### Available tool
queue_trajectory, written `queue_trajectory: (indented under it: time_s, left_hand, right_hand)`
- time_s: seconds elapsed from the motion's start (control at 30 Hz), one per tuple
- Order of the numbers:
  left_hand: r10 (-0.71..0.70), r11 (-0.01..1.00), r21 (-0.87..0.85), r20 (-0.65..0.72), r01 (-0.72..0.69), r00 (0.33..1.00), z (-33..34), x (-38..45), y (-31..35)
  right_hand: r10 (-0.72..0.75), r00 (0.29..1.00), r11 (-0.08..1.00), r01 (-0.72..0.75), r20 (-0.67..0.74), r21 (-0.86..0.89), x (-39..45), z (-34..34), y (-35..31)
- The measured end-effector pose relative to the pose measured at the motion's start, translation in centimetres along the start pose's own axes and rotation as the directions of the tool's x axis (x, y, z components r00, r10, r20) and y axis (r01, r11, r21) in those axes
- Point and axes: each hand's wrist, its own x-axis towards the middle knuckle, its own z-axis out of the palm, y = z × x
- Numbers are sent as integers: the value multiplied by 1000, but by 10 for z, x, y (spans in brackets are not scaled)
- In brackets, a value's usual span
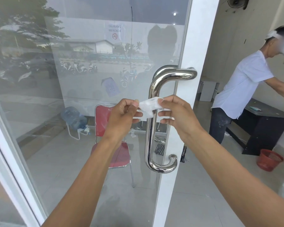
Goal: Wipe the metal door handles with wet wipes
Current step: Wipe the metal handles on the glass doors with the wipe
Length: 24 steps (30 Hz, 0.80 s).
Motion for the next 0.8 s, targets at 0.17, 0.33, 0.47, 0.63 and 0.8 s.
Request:
queue_trajectory:
  time_s: [0.17,0.33,0.47,0.63,0.8]
  left_hand:
    - [-28,998,-50,-20,27,999,-1,3,1]
    - [50,995,87,-32,-48,998,11,5,11]
    - [53,991,122,67,-61,996,19,4,18]
    - [130,975,165,132,-151,983,22,10,21]
    - [379,871,332,13,-362,925,30,24,29]
  right_hand:
    - [-30,996,991,40,-78,131,1,-2,-2]
    - [-22,997,970,39,-76,241,3,-2,-3]
    - [-78,992,979,95,-98,179,5,-7,-5]
    - [-303,932,953,292,-197,-85,11,-15,-14]
    - [-583,763,799,473,-281,-372,25,-20,-24]
